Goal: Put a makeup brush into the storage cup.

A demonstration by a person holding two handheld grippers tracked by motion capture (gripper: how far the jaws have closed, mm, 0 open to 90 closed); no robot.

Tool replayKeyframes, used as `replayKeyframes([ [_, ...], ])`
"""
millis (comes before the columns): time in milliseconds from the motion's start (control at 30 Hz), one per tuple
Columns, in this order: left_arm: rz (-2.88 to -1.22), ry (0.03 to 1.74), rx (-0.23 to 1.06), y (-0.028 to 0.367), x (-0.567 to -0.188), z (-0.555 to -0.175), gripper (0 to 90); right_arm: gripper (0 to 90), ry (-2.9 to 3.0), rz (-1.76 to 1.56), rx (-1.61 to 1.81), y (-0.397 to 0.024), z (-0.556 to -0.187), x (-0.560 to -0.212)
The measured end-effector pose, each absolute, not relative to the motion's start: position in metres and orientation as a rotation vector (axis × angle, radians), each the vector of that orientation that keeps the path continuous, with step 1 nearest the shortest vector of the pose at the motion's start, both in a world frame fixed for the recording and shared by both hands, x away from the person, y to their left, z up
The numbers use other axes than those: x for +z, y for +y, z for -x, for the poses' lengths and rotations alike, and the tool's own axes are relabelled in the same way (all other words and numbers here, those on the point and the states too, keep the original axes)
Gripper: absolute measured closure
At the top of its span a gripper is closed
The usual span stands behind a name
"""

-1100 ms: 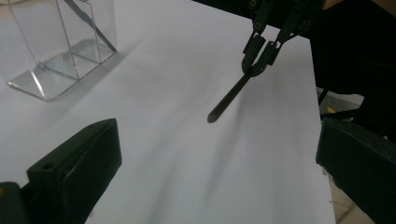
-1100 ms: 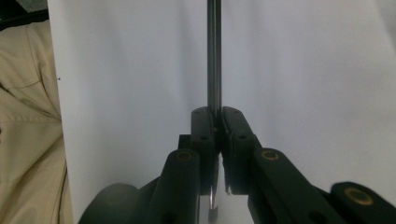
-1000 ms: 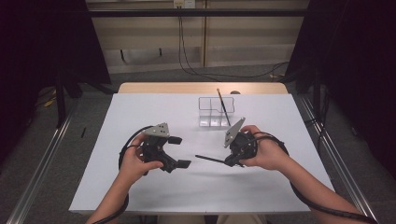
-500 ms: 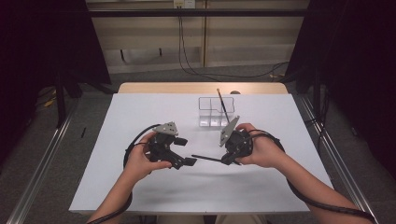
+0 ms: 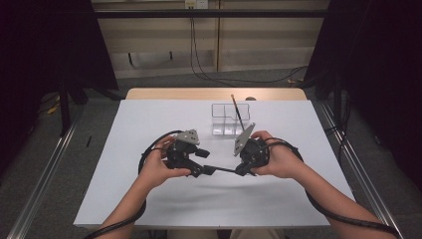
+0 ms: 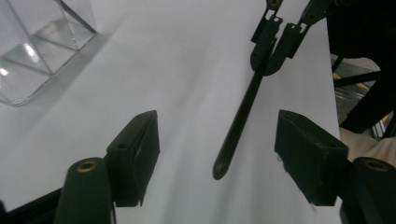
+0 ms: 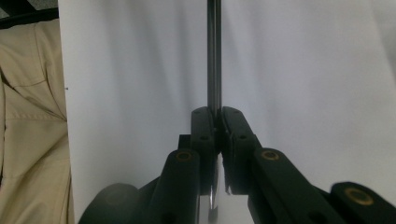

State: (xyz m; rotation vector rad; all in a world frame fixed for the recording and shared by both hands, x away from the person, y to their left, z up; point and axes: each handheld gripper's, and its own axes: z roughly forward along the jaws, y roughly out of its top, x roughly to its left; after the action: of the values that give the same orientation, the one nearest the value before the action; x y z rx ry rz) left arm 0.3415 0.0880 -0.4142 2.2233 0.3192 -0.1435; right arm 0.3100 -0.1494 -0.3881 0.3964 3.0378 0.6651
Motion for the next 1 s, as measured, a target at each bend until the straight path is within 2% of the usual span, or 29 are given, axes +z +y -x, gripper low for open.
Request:
replayKeyframes([
  [133, -2.249, 0.301, -0.15, 0.082, -0.417, -0.344, 36.8, 84.7, 3.044, -0.396, 0.662, -0.15, -0.31, -0.389],
  [433, -2.305, 0.278, -0.181, 0.075, -0.421, -0.342, 55.7, 84.7, 3.047, -0.373, 0.664, -0.145, -0.31, -0.383],
  [467, -2.341, 0.275, -0.154, 0.074, -0.419, -0.342, 58.1, 84.6, 3.048, -0.368, 0.668, -0.145, -0.311, -0.383],
  [533, -2.319, 0.272, -0.204, 0.072, -0.422, -0.342, 61.3, 84.7, 3.048, -0.378, 0.664, -0.145, -0.31, -0.382],
  [800, -2.339, 0.261, -0.227, 0.068, -0.423, -0.341, 75.1, 84.6, 3.05, -0.371, 0.669, -0.145, -0.312, -0.381],
  [1000, -2.347, 0.251, -0.242, 0.067, -0.425, -0.343, 76.4, 84.6, 3.06, -0.368, 0.662, -0.145, -0.313, -0.381],
])
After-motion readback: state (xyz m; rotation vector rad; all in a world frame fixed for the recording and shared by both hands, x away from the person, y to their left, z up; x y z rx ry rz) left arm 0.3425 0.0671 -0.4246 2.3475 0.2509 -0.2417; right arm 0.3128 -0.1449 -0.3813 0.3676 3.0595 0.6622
